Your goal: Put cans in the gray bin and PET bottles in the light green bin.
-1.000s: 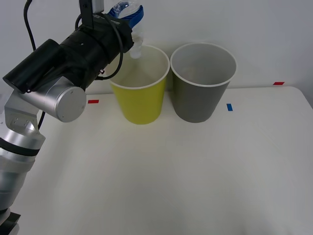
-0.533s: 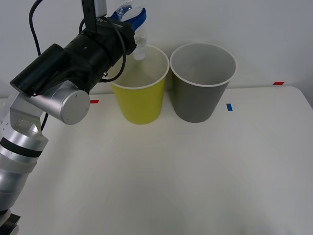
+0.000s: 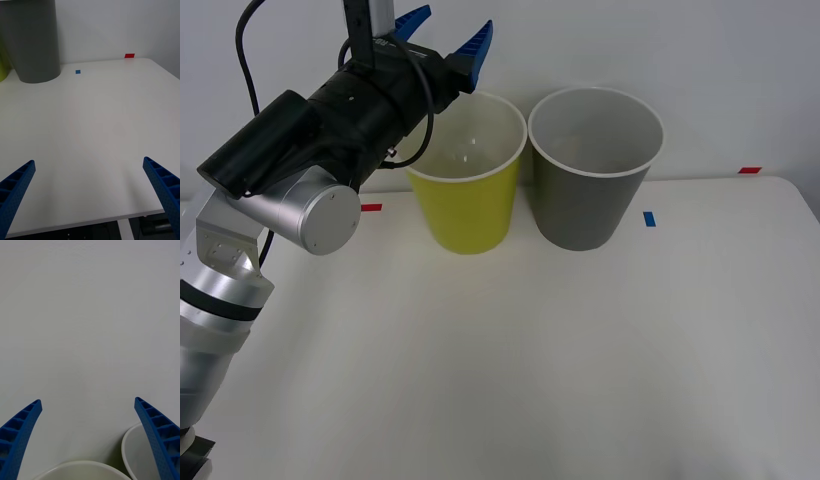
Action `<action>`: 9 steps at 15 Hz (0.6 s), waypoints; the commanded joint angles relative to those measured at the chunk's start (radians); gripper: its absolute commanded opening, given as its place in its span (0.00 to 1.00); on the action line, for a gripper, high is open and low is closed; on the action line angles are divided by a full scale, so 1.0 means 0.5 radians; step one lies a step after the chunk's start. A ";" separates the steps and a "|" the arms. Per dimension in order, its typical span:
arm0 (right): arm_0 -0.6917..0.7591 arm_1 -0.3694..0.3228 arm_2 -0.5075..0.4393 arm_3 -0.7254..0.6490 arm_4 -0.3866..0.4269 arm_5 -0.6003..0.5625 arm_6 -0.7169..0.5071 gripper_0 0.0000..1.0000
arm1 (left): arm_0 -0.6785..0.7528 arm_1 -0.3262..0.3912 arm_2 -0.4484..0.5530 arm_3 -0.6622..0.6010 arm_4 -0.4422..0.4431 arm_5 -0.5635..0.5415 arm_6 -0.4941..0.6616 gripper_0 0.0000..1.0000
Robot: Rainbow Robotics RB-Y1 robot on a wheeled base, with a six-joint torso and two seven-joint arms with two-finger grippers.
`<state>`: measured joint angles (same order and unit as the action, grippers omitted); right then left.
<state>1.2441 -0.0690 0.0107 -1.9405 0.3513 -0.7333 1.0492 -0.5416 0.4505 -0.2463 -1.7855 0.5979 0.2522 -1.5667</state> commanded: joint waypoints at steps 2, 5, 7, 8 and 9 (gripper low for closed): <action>0.000 0.000 0.000 0.000 0.000 0.000 0.000 1.00 | 0.006 0.007 0.002 0.003 0.001 -0.001 0.016 1.00; 0.000 0.000 0.000 0.000 0.000 0.000 0.000 1.00 | 0.006 0.010 0.002 0.006 0.001 -0.001 0.019 1.00; 0.000 0.000 0.000 0.000 0.000 0.000 0.000 1.00 | 0.009 0.013 0.002 0.003 0.013 0.002 0.010 1.00; 0.000 0.000 0.000 0.000 0.000 0.000 0.000 1.00 | 0.009 0.029 0.002 -0.003 0.013 0.002 0.004 1.00; 0.000 0.000 0.000 0.000 0.000 0.000 0.000 1.00 | 0.006 0.050 0.017 -0.022 0.019 0.032 0.001 1.00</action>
<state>1.2441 -0.0690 0.0107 -1.9405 0.3513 -0.7333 1.0492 -0.5373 0.4654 -0.2439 -1.7878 0.6045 0.2559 -1.5636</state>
